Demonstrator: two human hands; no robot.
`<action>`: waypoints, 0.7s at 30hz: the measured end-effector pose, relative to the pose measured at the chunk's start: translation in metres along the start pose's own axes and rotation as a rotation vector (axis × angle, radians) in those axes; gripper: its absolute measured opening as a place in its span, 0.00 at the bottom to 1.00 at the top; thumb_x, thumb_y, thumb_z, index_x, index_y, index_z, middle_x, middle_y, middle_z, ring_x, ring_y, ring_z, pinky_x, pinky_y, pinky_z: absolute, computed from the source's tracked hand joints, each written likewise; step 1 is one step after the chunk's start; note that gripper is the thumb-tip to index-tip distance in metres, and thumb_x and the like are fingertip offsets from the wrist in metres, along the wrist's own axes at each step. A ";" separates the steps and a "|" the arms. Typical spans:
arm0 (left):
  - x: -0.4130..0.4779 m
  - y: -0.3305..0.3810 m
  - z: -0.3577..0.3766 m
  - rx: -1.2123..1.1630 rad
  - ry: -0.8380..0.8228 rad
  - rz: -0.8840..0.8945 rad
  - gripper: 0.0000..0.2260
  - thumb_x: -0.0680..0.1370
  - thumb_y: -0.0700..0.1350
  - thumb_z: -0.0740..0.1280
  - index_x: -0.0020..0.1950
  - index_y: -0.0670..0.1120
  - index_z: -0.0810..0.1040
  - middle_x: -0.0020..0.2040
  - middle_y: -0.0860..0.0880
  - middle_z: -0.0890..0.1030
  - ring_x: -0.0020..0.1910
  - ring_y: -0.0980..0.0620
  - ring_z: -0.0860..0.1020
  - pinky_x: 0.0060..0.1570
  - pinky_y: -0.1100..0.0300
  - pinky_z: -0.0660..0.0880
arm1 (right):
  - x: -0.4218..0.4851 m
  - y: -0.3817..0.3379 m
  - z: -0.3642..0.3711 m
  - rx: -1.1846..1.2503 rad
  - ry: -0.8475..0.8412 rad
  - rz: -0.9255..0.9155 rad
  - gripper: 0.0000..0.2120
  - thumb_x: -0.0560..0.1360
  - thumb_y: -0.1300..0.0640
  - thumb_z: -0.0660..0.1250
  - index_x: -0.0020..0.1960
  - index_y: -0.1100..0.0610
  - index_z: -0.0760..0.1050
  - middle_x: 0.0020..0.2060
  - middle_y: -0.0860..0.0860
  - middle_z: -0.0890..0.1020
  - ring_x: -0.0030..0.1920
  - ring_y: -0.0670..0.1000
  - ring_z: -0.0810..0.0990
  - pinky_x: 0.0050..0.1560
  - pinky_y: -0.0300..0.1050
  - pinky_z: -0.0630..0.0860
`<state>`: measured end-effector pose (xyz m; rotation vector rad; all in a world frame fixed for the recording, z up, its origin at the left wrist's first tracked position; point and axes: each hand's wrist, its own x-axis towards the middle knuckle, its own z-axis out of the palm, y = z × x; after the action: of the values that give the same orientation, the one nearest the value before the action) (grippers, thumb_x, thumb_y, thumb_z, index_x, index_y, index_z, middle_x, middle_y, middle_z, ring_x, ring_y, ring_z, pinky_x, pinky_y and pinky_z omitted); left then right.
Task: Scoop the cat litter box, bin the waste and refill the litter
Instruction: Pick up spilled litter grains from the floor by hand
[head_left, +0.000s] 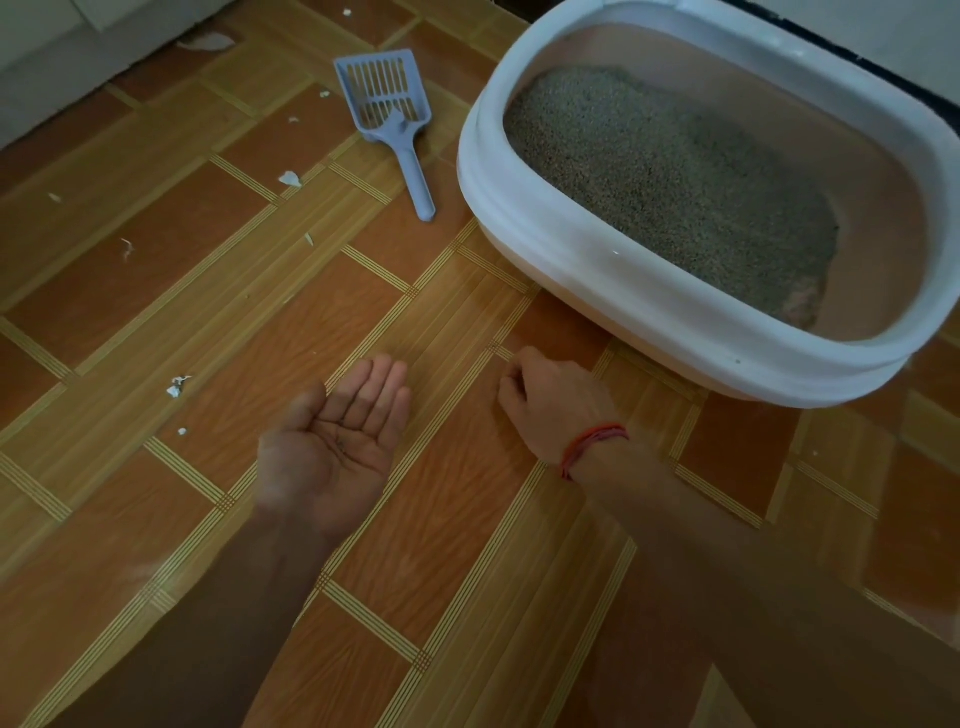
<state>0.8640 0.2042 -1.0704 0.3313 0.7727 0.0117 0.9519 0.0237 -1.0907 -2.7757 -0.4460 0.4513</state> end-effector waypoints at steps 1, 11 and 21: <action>-0.001 -0.002 0.000 0.000 -0.003 -0.005 0.26 0.84 0.48 0.50 0.48 0.35 0.85 0.57 0.40 0.83 0.55 0.44 0.83 0.53 0.50 0.80 | -0.004 -0.004 -0.001 0.032 -0.001 -0.002 0.12 0.81 0.48 0.52 0.47 0.51 0.71 0.32 0.47 0.78 0.32 0.49 0.77 0.34 0.49 0.78; -0.008 -0.021 0.003 0.078 -0.103 -0.131 0.27 0.84 0.51 0.49 0.50 0.35 0.84 0.50 0.40 0.84 0.50 0.46 0.84 0.49 0.52 0.82 | -0.046 -0.084 -0.018 0.299 -0.036 -0.286 0.09 0.81 0.49 0.56 0.52 0.52 0.72 0.39 0.52 0.81 0.41 0.55 0.80 0.42 0.54 0.78; -0.011 -0.020 0.001 0.020 -0.064 -0.110 0.22 0.84 0.50 0.52 0.54 0.38 0.82 0.57 0.44 0.83 0.58 0.47 0.82 0.48 0.53 0.82 | -0.055 -0.083 -0.016 0.348 -0.072 -0.332 0.09 0.80 0.49 0.61 0.55 0.52 0.74 0.43 0.52 0.82 0.45 0.55 0.81 0.45 0.53 0.77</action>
<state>0.8549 0.1834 -1.0686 0.3061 0.7274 -0.1094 0.8866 0.0766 -1.0349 -2.3016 -0.7516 0.4947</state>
